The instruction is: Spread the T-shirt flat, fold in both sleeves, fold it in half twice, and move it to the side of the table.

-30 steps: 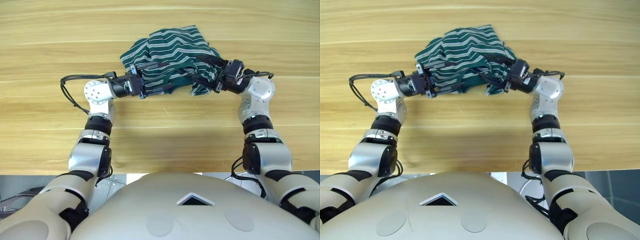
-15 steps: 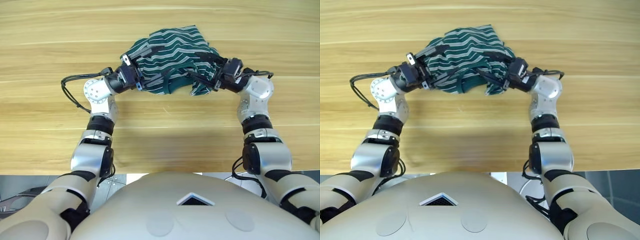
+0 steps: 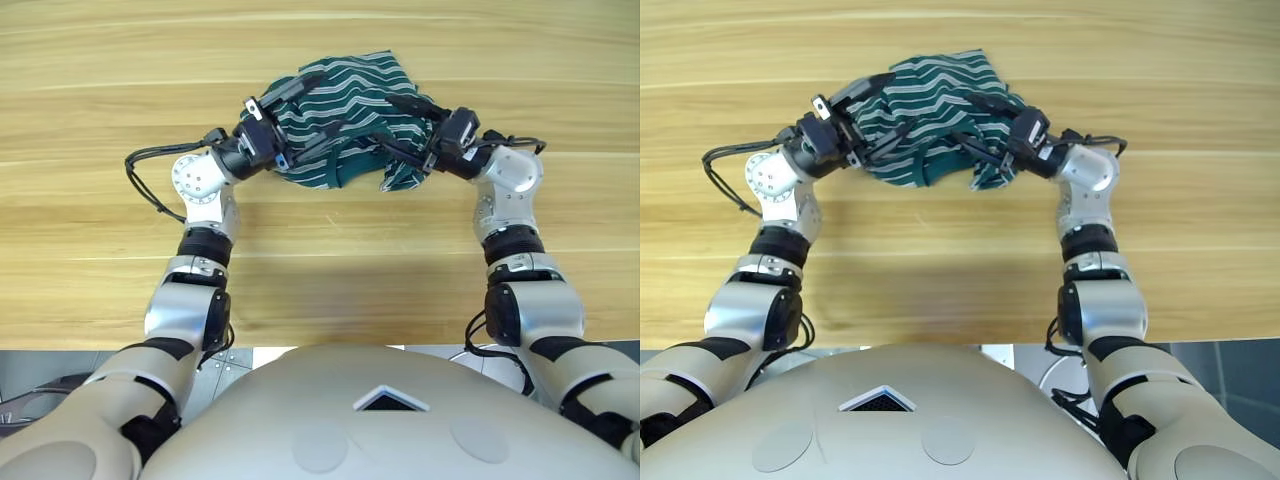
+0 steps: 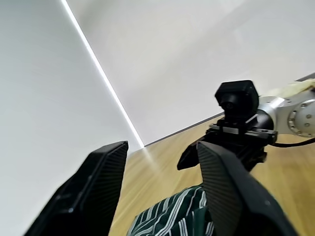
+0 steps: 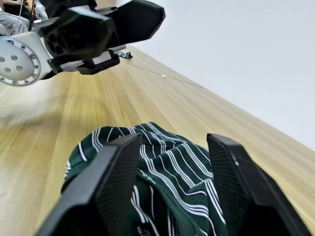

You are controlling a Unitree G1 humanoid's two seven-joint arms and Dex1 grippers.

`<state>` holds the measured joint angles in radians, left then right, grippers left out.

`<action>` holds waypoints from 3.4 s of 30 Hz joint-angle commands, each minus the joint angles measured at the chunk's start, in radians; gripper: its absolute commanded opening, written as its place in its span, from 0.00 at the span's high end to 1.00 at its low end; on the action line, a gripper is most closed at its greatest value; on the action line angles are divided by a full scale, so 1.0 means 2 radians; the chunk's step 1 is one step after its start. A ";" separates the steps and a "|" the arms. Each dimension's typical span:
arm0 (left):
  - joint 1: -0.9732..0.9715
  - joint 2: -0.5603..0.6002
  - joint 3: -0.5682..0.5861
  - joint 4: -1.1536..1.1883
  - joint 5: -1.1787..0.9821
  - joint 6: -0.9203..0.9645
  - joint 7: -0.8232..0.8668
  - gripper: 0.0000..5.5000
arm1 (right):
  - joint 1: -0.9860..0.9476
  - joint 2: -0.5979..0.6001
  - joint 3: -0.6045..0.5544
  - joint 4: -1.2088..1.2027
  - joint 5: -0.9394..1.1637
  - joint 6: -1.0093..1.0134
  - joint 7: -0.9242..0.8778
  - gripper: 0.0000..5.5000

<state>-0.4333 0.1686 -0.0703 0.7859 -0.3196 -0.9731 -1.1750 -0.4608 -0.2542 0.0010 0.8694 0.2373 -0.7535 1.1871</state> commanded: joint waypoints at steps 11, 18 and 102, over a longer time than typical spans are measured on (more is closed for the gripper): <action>-0.001 0.016 -0.016 -0.003 -0.001 0.022 -0.039 0.53 | -0.006 -0.011 0.008 -0.001 -0.004 -0.004 0.006 0.55; 0.000 0.015 -0.016 -0.002 -0.001 0.021 -0.042 0.53 | -0.003 -0.007 0.008 -0.003 0.000 -0.005 0.010 0.55; -0.043 0.203 -0.168 0.023 0.349 -0.059 0.369 1.00 | 0.047 -0.169 0.076 -0.028 -0.054 -0.073 -0.094 0.99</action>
<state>-0.4974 0.5513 -0.4293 0.8623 0.4403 -1.0689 -0.4079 -0.3635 -0.5671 0.1849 0.8768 0.0602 -0.9097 0.9519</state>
